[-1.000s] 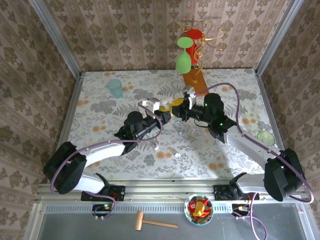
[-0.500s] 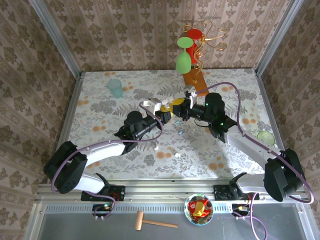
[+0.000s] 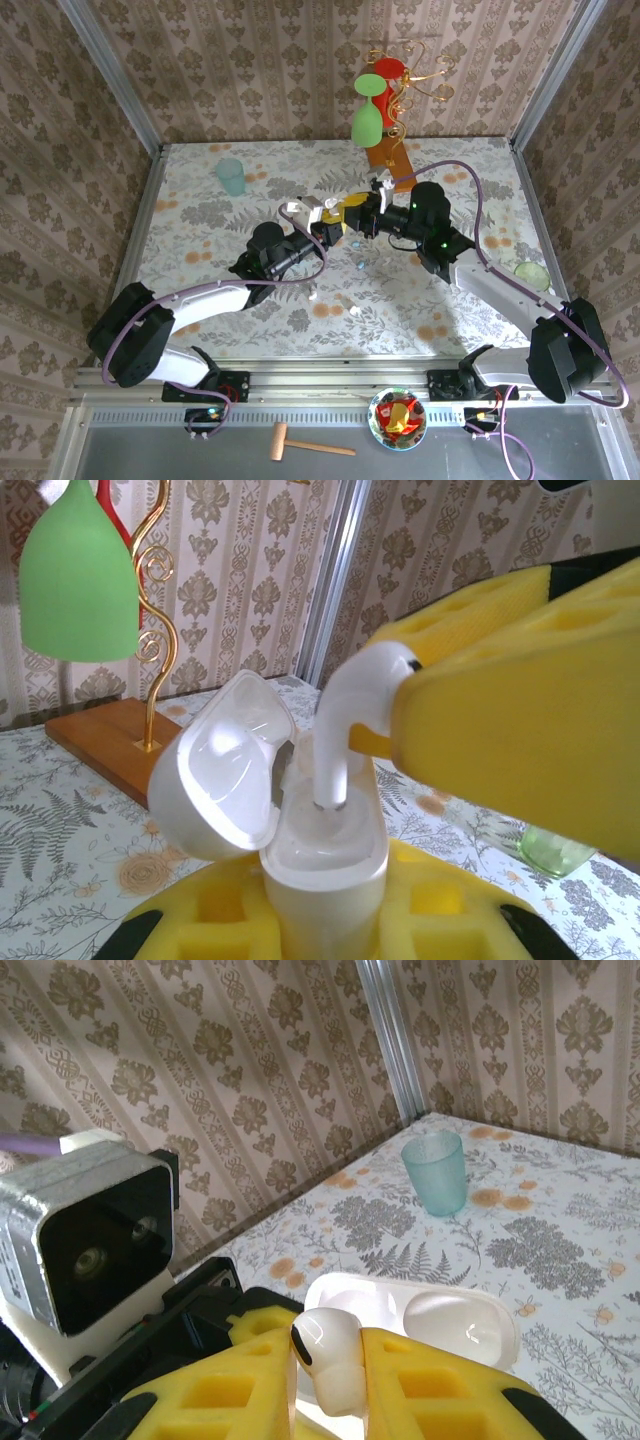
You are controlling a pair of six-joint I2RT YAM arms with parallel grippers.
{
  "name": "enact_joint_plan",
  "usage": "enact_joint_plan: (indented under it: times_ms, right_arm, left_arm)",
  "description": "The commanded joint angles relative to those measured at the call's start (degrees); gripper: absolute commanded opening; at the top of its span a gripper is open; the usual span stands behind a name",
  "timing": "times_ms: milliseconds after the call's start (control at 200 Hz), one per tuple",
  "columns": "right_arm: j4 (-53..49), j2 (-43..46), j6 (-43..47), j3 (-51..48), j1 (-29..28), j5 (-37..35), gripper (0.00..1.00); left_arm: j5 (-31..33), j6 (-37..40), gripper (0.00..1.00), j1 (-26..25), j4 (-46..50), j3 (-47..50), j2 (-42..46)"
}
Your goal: Insert wireless bluetooth earbuds into charging case
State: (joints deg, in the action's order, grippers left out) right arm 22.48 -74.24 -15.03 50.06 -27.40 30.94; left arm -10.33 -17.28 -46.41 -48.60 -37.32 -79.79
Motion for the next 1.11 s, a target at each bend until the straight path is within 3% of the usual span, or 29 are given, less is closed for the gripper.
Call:
enact_joint_plan:
  times_ms: [0, 1100]
  right_arm:
    - [-0.1, 0.0, 0.1, 2.5, -0.4, 1.1, 0.21]
    - [-6.5, 0.4, 3.5, -0.4, -2.2, 2.6, 0.21]
  left_arm:
    - [-1.9, 1.8, 0.00, -0.2, -3.0, -1.5, -0.3]
    - [-1.1, 2.8, 0.00, -0.1, -2.5, -2.0, 0.6]
